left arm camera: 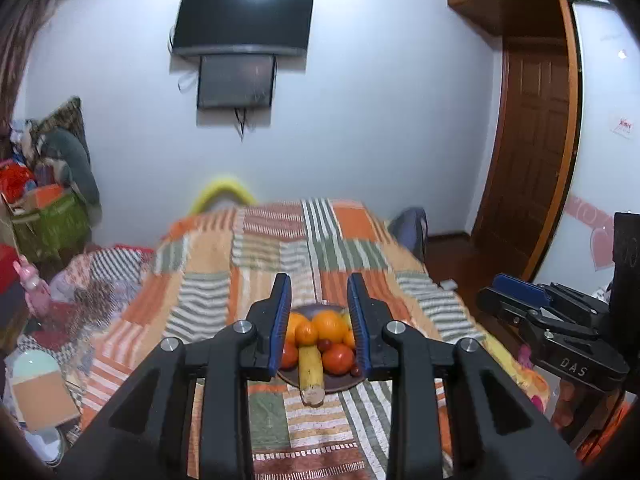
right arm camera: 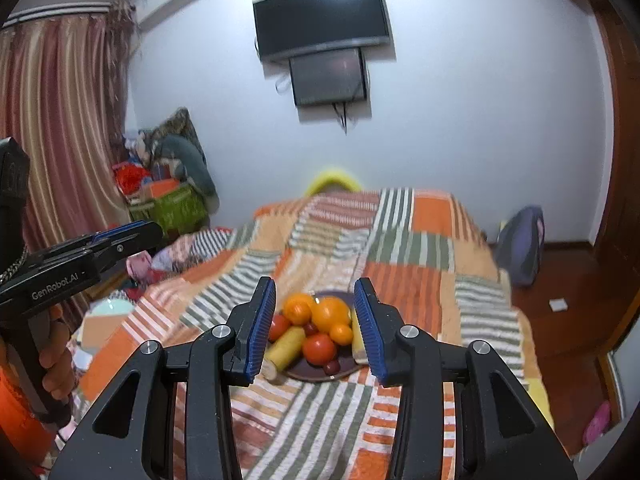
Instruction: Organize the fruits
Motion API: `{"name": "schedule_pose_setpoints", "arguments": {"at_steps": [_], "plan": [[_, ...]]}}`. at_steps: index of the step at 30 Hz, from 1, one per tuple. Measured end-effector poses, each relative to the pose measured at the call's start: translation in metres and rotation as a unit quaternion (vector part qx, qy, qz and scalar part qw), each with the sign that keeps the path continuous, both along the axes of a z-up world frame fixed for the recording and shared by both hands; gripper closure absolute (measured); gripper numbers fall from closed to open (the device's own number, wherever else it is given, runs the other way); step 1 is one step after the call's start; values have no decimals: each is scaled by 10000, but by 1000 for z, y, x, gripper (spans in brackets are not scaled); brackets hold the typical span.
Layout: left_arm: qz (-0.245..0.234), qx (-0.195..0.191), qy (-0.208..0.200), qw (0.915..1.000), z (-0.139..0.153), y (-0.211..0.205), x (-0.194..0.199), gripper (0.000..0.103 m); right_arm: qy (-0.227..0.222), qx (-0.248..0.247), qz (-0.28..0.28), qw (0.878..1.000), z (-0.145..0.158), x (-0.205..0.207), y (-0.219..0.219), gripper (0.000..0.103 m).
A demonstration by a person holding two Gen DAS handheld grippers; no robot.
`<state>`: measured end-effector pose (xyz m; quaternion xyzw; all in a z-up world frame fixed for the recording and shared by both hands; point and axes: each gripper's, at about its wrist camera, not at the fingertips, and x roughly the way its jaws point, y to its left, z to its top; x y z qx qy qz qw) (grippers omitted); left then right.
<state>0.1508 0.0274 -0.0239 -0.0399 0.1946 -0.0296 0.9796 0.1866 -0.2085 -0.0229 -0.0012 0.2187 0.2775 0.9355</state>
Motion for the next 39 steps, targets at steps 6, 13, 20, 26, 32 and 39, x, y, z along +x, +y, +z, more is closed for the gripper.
{"name": "schedule_pose_setpoints", "arguments": {"at_steps": [6, 13, 20, 26, 32, 39], "plan": [[-6, 39, -489, 9988, 26, -9, -42, 68, -568, 267, -44, 9980, 34, -41, -5, 59], [151, 1, -831, 9964, 39, -11, -69, 46, -1039, 508, -227, 9930, 51, -67, -9, 34], [228, 88, -1075, 9939, 47, -12, -84, 29, -1155, 507, -347, 9914, 50, -73, -7, 21], [374, 87, -1154, 9926, 45, -11, -89, 3, -1146, 560, -434, 9909, 48, -77, -12, 0], [416, 157, -1165, 9922, 43, -13, -89, 0, -1292, 414, -578, 9891, 49, -85, -12, 0], [389, 186, -1102, 9930, 39, -17, -87, 0, -1391, 322, -625, 9878, 50, -89, -11, 0]]}}
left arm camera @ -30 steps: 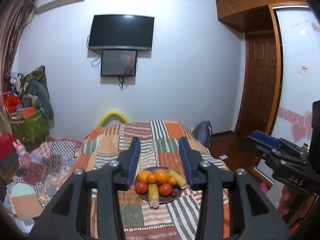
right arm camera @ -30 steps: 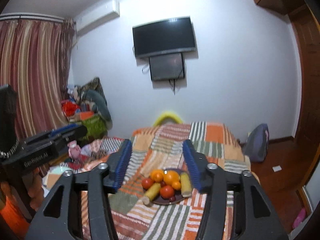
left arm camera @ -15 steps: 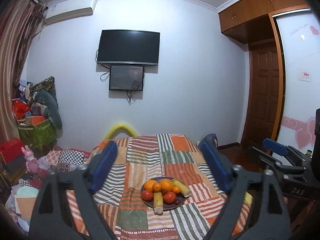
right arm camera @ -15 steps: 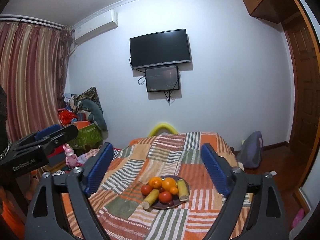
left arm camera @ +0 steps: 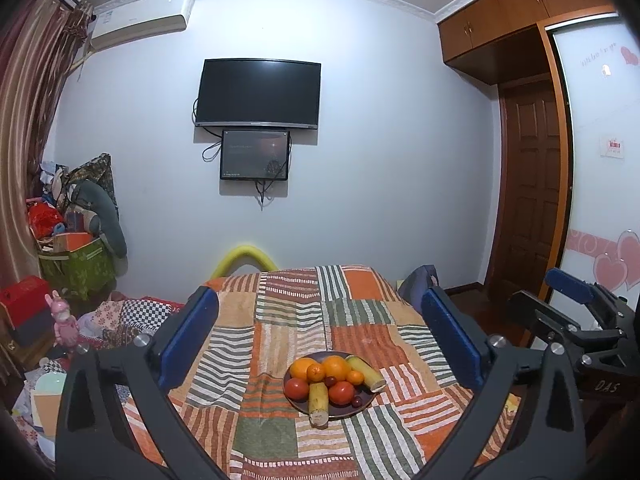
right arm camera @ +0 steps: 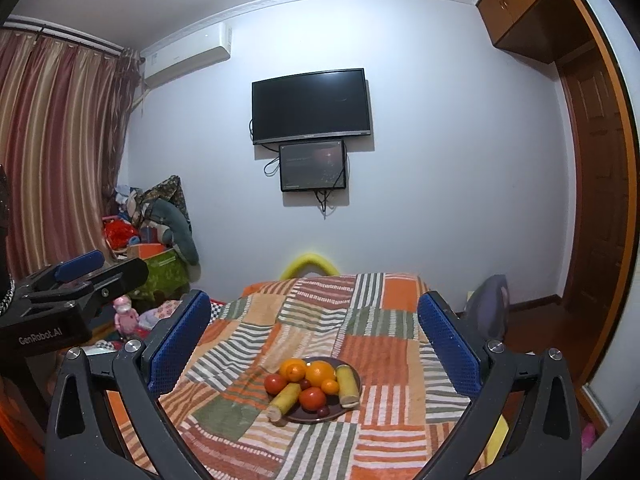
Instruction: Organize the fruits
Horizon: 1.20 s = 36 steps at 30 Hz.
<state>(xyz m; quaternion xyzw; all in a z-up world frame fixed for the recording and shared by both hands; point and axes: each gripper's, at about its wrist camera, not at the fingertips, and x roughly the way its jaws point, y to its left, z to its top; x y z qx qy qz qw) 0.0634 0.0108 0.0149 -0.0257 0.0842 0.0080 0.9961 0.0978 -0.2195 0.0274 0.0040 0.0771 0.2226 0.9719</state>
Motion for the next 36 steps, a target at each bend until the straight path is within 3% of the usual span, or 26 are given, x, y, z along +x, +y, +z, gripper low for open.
{"name": "schedule_pose_setpoints", "arguments": {"at_steps": [36], "plan": [[-43, -44, 91, 9999, -7, -2, 4, 0, -112, -111, -88, 9998, 3, -4, -1, 0]]}}
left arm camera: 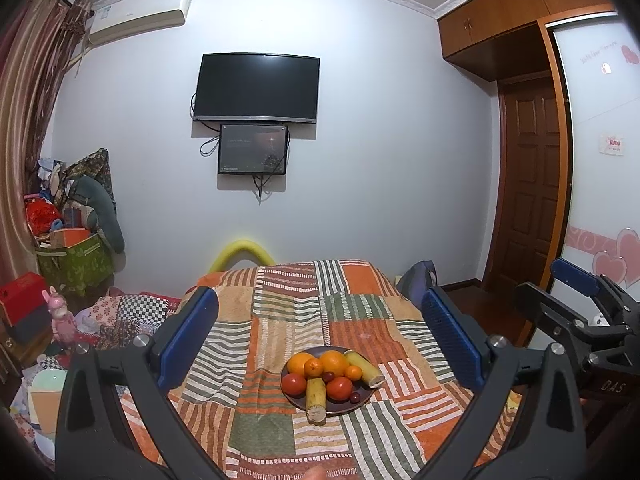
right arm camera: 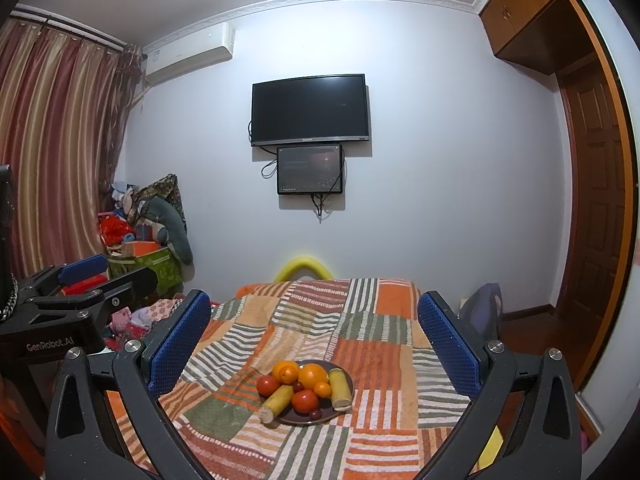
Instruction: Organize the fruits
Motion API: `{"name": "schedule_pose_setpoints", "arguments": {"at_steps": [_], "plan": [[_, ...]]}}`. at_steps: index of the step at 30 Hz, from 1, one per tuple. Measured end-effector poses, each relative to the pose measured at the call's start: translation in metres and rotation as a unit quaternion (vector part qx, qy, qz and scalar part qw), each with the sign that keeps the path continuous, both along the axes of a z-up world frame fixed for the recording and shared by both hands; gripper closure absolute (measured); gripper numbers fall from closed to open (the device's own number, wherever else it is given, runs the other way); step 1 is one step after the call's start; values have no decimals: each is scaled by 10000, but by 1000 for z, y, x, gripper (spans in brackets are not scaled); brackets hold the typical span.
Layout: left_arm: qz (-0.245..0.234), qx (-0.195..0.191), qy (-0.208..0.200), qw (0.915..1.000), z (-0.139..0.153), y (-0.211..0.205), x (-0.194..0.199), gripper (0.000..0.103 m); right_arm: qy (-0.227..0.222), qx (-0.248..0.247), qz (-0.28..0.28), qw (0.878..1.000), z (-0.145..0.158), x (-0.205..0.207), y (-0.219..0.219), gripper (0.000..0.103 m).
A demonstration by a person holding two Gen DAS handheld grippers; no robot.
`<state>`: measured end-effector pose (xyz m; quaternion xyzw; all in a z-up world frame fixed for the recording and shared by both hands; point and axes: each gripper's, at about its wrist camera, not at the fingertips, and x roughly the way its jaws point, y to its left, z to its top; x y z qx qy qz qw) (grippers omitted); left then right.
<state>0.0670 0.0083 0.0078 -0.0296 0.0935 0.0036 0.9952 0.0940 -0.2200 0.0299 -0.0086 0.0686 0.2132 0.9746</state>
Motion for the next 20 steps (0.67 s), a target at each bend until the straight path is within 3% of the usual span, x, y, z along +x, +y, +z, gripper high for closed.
{"name": "schedule_pose_setpoints", "arguments": {"at_steps": [20], "plan": [[-148, -17, 146, 9998, 0, -2, 2, 0, 62, 29, -54, 10000, -3, 2, -1, 0]]}}
